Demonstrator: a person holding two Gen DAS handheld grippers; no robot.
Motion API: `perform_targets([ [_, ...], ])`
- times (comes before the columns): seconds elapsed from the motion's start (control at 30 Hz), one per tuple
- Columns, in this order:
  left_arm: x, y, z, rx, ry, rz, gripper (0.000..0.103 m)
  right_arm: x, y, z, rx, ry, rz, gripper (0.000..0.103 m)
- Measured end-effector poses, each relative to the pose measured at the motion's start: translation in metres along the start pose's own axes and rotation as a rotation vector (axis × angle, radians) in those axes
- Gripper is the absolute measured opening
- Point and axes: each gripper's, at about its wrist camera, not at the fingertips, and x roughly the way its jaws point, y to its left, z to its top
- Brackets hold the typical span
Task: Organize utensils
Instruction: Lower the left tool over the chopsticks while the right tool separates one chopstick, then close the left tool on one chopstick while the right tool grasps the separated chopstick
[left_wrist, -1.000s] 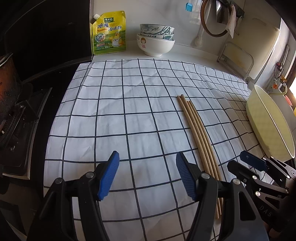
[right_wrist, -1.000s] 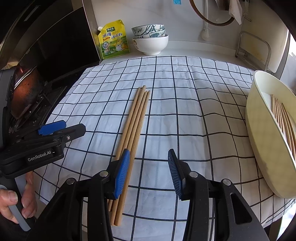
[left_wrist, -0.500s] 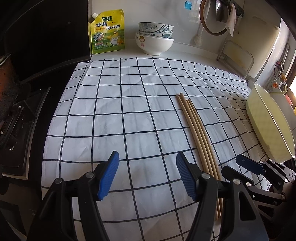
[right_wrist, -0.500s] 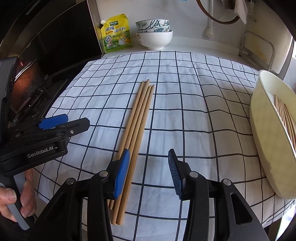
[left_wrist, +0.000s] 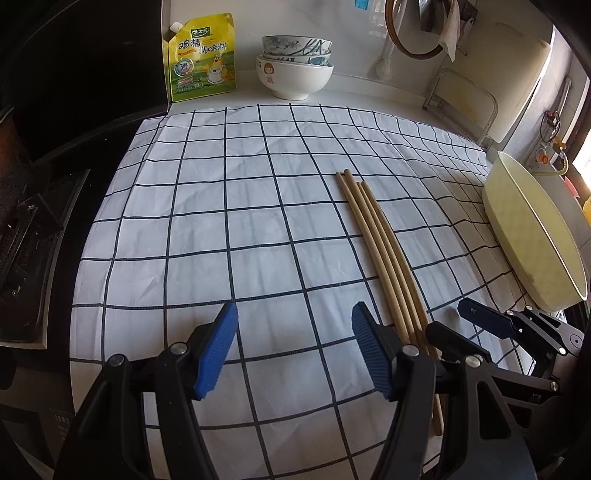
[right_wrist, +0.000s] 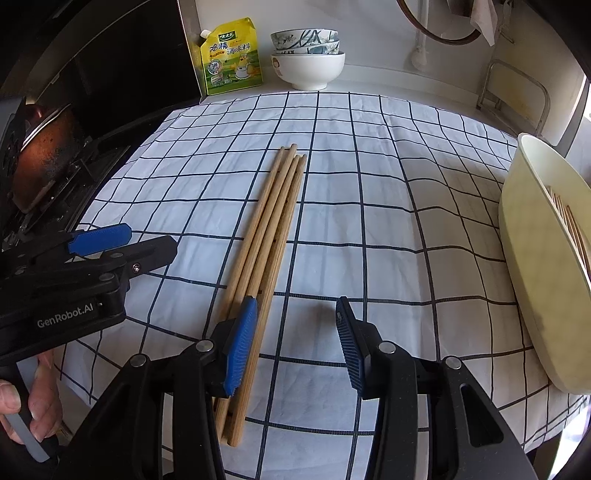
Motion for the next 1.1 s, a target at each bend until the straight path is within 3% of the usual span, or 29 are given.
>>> perform_targets([
  [0.53, 0.012, -0.034, -0.005, 0.061, 0.025, -0.023, 0.066, -0.001, -0.046, 0.000, 0.086, -0.024, -0.058, 0.042],
  [1.1, 0.018, -0.041, -0.008, 0.110, 0.028, 0.066, 0.070, -0.004, -0.048, -0.003, 0.080, -0.043, -0.013, 0.042],
])
